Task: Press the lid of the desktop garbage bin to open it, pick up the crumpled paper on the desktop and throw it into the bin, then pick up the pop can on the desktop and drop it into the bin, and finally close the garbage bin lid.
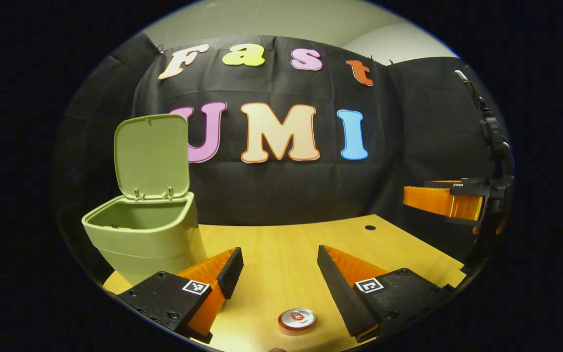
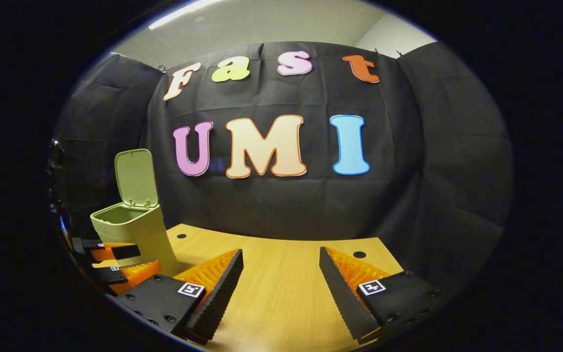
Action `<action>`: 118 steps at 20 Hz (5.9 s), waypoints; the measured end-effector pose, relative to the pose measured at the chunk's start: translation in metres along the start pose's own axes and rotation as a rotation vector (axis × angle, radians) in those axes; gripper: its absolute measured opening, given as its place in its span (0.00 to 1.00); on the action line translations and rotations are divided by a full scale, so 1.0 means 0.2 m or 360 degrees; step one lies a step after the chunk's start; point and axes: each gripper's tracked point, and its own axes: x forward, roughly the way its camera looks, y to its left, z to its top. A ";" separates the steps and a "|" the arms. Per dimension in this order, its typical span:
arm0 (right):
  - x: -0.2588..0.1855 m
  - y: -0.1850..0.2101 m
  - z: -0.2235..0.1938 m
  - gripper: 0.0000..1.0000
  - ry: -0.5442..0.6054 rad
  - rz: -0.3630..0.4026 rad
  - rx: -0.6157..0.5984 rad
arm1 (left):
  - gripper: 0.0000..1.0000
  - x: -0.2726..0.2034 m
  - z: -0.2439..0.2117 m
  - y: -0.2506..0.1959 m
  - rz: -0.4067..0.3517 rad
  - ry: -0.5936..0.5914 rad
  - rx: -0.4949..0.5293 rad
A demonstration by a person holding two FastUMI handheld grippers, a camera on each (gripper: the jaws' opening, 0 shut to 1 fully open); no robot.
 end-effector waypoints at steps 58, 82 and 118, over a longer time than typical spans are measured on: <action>-0.20 0.17 -0.21 0.98 0.0121 0.0071 0.0031 | 0.76 0.09 0.63 0.99 0.0536 -0.0270 0.0020; -0.10 0.65 -0.23 0.98 0.0102 -0.0005 0.0042 | 0.88 0.16 1.45 1.46 0.0377 -0.0568 0.0124; -0.13 0.50 -0.25 0.98 0.0166 0.0328 -0.0059 | 0.89 -0.08 0.57 1.13 0.0513 -0.0144 -0.0083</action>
